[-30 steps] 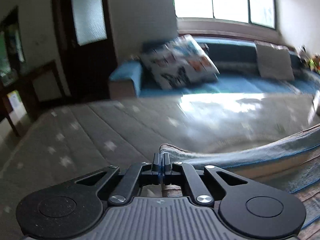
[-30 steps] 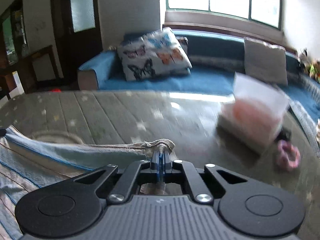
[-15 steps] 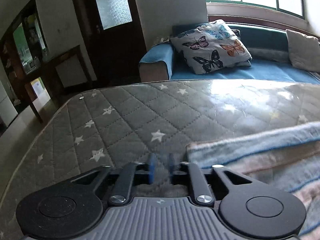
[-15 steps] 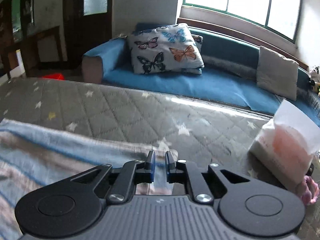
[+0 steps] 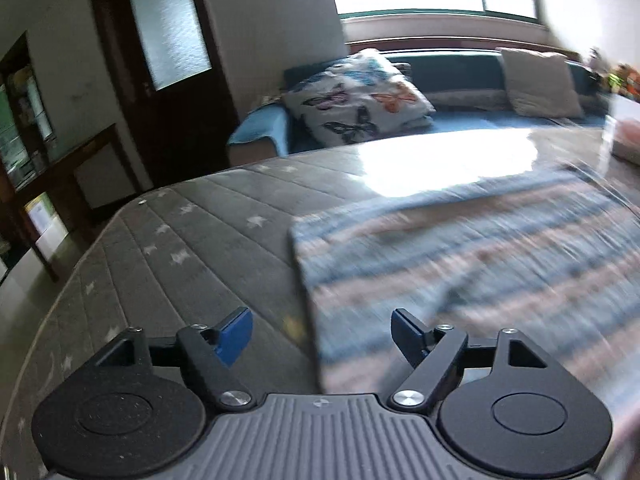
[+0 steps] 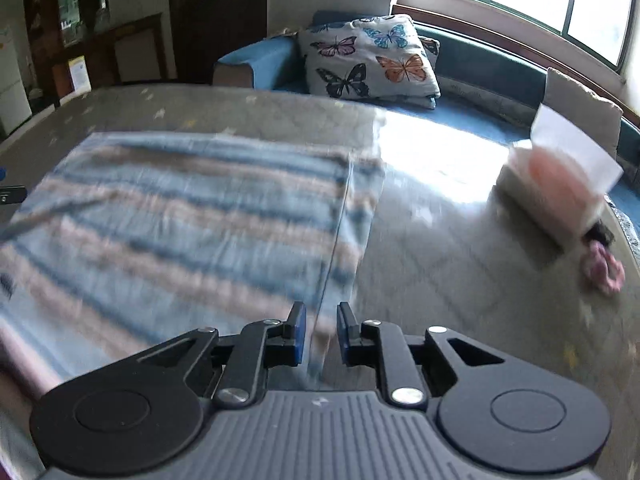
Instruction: Fold clothes
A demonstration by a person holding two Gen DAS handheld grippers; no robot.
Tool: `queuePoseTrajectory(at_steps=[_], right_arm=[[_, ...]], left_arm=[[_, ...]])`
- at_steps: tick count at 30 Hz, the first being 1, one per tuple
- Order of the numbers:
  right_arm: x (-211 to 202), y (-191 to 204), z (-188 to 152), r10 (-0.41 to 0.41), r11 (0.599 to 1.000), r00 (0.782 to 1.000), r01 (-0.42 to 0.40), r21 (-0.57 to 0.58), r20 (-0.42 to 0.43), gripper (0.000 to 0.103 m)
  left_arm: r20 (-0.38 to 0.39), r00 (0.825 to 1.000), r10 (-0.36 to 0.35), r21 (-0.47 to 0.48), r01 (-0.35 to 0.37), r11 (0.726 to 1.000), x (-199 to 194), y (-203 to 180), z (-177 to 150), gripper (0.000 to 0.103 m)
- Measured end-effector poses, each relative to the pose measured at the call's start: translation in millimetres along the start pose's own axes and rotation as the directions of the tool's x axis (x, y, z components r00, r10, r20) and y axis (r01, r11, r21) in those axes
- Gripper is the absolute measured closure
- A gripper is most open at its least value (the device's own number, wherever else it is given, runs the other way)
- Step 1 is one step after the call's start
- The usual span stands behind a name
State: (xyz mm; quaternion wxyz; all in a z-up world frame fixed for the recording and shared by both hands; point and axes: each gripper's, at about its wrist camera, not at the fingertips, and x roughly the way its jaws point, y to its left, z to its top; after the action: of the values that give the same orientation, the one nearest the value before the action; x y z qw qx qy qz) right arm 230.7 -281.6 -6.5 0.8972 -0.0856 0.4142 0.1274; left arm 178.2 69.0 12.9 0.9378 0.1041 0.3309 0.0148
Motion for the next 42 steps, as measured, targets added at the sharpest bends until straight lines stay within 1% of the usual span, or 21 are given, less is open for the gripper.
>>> queuePoseTrajectory(at_steps=[2,3,4,7,9,12,15,18,20,23,25,26,30,33,35,37,38,39,40,42], right_arm=[[-6.5,4.1,-15.0,-0.016,1.0,1.0,0.016,-0.004,0.001,0.086],[-9.8,5.9,-22.6,-0.026,1.0,1.0,0.026,-0.007,0.008,0.083],[-13.1,6.4,-29.1,-0.033,0.999,0.999,0.033,-0.006,0.02,0.08],[-22.5,8.1,-42.6,-0.057,0.998,0.997,0.056,0.018,0.053,0.078],[-27.0,7.0,-48.0,-0.065,0.997,0.995,0.062,0.046,0.069,0.076],[-30.1,6.6,-58.2,-0.077,0.996,0.994,0.072,0.061,0.083,0.074],[-38.6,8.5,-66.0,-0.097,0.994,0.992,0.092,0.056,0.085,0.07],[-48.8,11.5,-78.0,-0.097,0.994,0.992,0.092,0.056,0.086,0.069],[-56.0,16.4,-85.7,-0.108,0.994,0.99,0.105,0.039,0.089,0.069],[-66.5,23.5,-96.7,-0.127,0.992,0.987,0.126,0.014,0.096,0.065],[-72.3,24.4,-102.9,-0.132,0.991,0.986,0.132,0.011,0.099,0.06],[-75.1,24.2,-105.8,-0.133,0.991,0.986,0.132,0.015,0.099,0.06],[-88.9,26.4,-113.1,-0.145,0.989,0.983,0.143,0.026,0.113,0.059],[-105.5,34.6,-114.2,-0.126,0.992,0.982,0.125,0.019,0.141,0.059],[-114.1,41.1,-113.9,-0.105,0.994,0.983,0.105,0.008,0.152,0.059],[-124.4,53.9,-112.3,-0.05,0.998,0.986,0.055,-0.023,0.161,0.061],[-126.8,58.3,-111.5,-0.029,0.999,0.986,0.034,-0.034,0.162,0.061],[-129.4,66.5,-109.4,0.016,0.999,0.987,-0.009,-0.045,0.161,0.062],[-130.1,70.5,-108.2,0.041,0.998,0.986,-0.033,-0.05,0.159,0.063],[-129.3,83.0,-104.7,0.105,0.993,0.983,-0.096,-0.067,0.148,0.068]], left_arm=[[0.006,1.0,-0.013,0.011,0.013,1.0,-14.8,-10.3,-13.6,0.019],[0.006,1.0,-0.014,0.014,0.014,1.0,-21.5,-14.5,-20.9,0.019],[0.003,1.0,-0.01,0.015,0.01,1.0,-28.0,-18.3,-28.7,0.019],[0.006,1.0,0.012,0.017,-0.013,1.0,-42.2,-21.9,-45.0,0.018],[0.01,1.0,0.029,0.018,-0.029,0.999,-50.9,-23.1,-54.8,0.015],[0.006,0.999,0.049,0.02,-0.049,0.999,-58.2,-19.9,-67.4,0.014],[-0.004,0.996,0.085,0.032,-0.084,0.996,-63.0,-14.4,-79.0,0.014],[-0.015,0.994,0.106,0.022,-0.105,0.994,-65.1,-4.8,-89.5,0.013],[-0.016,0.993,0.116,0.015,-0.115,0.993,-68.5,2.6,-95.3,0.013],[-0.02,0.991,0.132,0.005,-0.132,0.991,-72.4,12.9,-101.3,0.011],[-0.02,0.991,0.132,0.002,-0.132,0.991,-75.6,17.5,-105.7,0.009],[-0.02,0.991,0.132,0.002,-0.132,0.991,-77.4,19.2,-108.1,0.007],[-0.02,0.99,0.142,-0.009,-0.142,0.99,-86.2,23.7,-113.5,0.008],[-0.007,0.987,0.161,-0.002,-0.161,0.987,-97.7,21.5,-113.8,0.009],[0.032,0.989,0.147,0.002,-0.147,0.989,-112.2,18.9,-110.7,0.009],[0.072,0.991,0.111,-0.002,-0.111,0.994,-126.6,13.9,-105.2,0.01],[0.088,0.993,0.083,-0.003,-0.083,0.997,-132.4,10.4,-102.1,0.013],[0.104,0.993,0.055,-0.003,-0.055,0.998,-138.3,6.8,-99.0,0.015],[0.117,0.993,0.025,0.001,-0.025,1.0,-143.1,2.3,-96.7,0.016],[0.134,0.99,-0.044,0.021,0.041,0.999,-149.0,-8.8,-93.9,0.021]])
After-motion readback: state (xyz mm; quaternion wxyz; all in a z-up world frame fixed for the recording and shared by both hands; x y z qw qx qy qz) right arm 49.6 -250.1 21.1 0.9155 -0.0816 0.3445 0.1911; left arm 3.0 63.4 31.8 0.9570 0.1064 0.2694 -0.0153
